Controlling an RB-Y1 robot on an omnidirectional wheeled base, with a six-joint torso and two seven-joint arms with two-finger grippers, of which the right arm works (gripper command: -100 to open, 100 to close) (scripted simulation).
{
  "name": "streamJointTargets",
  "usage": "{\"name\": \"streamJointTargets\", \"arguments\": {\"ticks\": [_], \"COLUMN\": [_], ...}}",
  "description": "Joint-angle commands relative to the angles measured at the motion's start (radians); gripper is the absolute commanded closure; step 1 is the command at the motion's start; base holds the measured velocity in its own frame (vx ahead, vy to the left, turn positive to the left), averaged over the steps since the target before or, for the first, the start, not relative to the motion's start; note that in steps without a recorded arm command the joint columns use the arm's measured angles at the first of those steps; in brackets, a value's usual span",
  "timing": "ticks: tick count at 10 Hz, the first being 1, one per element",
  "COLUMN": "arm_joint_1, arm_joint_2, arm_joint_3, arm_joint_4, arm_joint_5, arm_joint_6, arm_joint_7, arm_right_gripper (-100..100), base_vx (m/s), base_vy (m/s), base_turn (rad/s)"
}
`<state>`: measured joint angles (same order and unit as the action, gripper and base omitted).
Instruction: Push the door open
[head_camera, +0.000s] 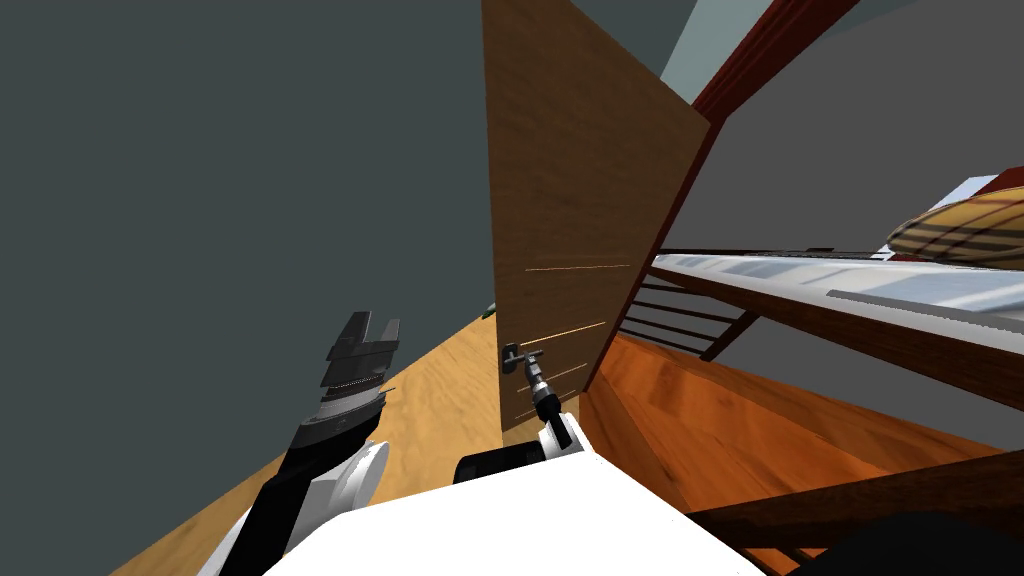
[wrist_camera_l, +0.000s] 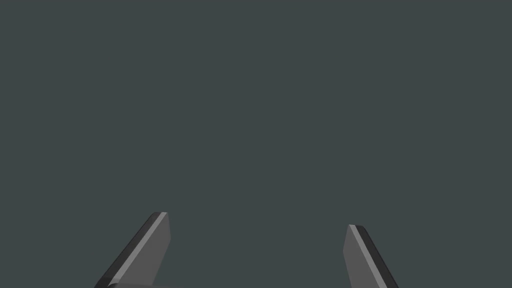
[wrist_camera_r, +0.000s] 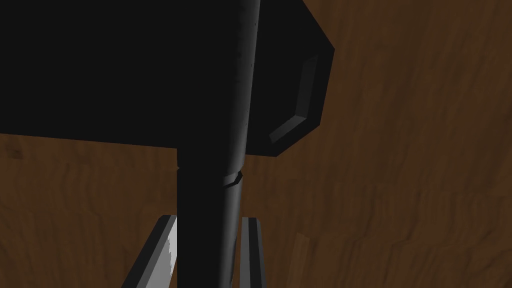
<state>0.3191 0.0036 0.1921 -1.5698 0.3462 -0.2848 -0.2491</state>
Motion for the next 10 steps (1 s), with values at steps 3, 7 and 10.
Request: {"name": "streamJointTargets", "arguments": {"ticks": [3, 7, 10], "arm_joint_1": [0.003, 0.002, 0.004], "arm_joint_2": [-0.023, 0.001, 0.017], "arm_joint_3": [-0.039, -0.078, -0.095], "arm_joint_4": [-0.015, -0.018, -0.016], "arm_joint_5": [-0.013, -0.025, -0.030], "arm_joint_6": [-0.002, -0.002, 0.000], "arm_joint_7": [0.000, 0.001, 0.000], "arm_right_gripper": [100, 100, 100], "base_vx": [0.150, 0.159, 0.141], "base_vy": [0.135, 0.135, 0.090], "base_turn": [-0.077, -0.085, -0.072]}}
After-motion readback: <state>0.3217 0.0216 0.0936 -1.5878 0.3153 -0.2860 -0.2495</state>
